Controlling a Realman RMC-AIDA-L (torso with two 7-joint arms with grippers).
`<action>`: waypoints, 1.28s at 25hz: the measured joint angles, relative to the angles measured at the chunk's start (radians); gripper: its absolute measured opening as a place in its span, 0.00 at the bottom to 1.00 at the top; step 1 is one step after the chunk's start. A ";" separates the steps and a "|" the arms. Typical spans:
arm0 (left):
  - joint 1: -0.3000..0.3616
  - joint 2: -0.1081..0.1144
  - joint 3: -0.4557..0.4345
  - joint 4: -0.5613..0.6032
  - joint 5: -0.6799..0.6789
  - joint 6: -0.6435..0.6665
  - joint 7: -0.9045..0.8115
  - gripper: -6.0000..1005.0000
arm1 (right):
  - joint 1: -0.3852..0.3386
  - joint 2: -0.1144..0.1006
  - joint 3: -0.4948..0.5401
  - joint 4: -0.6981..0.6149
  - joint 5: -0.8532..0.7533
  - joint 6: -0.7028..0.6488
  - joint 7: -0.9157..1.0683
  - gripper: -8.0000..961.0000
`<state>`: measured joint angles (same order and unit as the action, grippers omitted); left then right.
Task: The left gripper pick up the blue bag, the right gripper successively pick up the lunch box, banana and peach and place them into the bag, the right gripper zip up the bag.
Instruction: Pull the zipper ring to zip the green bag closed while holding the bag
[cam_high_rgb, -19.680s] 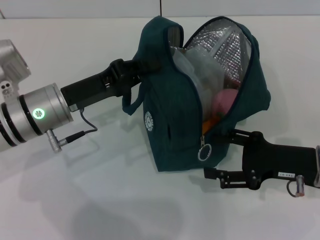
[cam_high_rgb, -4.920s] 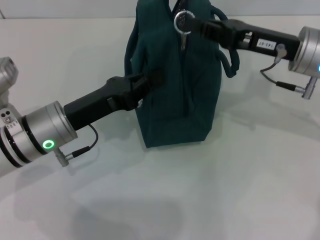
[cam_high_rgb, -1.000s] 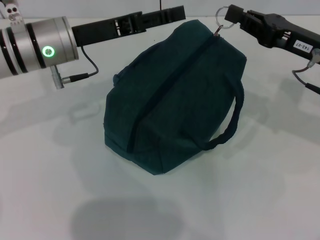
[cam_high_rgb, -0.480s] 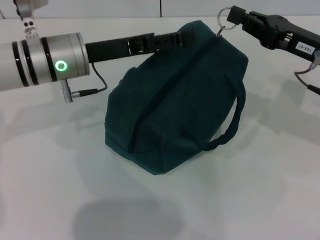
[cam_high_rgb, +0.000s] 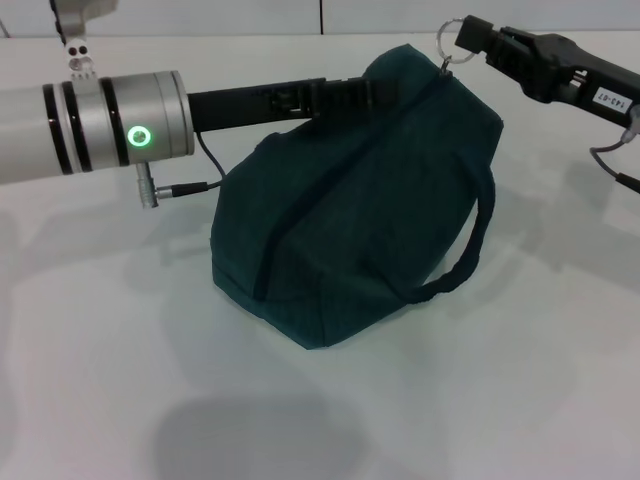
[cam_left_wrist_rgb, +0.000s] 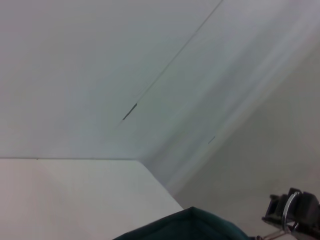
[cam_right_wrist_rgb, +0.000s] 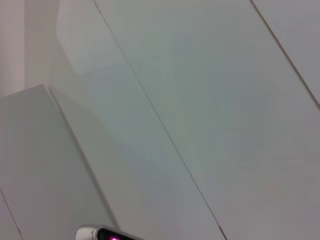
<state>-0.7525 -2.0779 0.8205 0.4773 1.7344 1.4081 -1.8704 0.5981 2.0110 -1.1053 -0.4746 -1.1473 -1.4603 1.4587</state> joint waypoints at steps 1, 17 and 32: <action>0.005 -0.001 -0.002 0.000 -0.015 0.000 0.001 0.64 | -0.001 0.000 0.001 0.000 0.000 0.000 0.000 0.02; 0.016 -0.008 0.003 -0.002 -0.052 0.004 0.022 0.20 | -0.004 0.002 0.002 0.006 0.009 0.007 0.000 0.02; 0.043 -0.012 0.010 -0.018 -0.114 0.036 0.075 0.13 | -0.022 -0.004 0.068 0.062 0.034 0.001 0.008 0.02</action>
<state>-0.7099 -2.0902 0.8302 0.4595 1.6206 1.4437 -1.7956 0.5764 2.0072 -1.0374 -0.4127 -1.1131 -1.4595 1.4665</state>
